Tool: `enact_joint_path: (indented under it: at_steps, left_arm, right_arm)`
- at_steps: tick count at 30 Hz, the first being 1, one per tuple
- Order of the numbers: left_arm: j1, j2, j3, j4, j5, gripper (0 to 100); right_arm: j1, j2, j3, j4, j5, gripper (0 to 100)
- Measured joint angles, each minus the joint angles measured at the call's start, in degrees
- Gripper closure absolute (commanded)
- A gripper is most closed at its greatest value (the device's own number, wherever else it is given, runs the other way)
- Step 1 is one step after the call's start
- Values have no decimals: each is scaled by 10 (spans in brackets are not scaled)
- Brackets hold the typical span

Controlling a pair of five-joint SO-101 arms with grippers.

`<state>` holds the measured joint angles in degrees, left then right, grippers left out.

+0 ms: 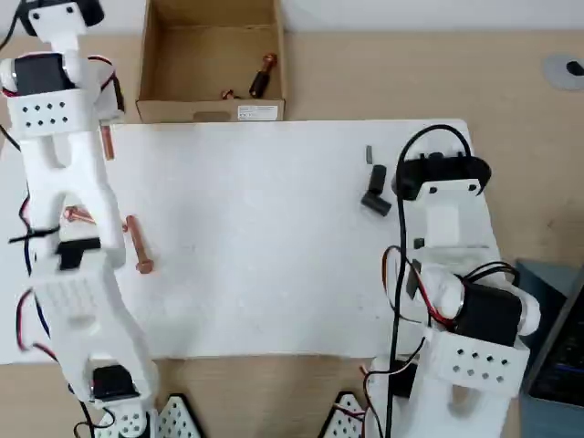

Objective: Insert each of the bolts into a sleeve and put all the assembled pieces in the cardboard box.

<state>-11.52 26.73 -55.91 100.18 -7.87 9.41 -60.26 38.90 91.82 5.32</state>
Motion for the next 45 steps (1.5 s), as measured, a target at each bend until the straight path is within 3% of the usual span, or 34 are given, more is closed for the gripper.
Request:
enact_joint_path:
  at_steps: [10,19,29,34,45]
  left_arm:
    - [72,-320,354,-4,0,999]
    - [75,-554,644,-160,0,999]
    - [76,-832,997,-327,1,999]
    - [76,-949,1115,-372,8,999]
    - [92,-1182,1254,-389,144,999]
  right_arm:
    - [0,0,0,-22,0,989]
    - [-61,0,45,-127,-5,989]
    - [-153,0,112,-215,-119,989]
    - [-189,1,135,-256,-131,989]
    - [-199,-128,193,-266,-131,989]
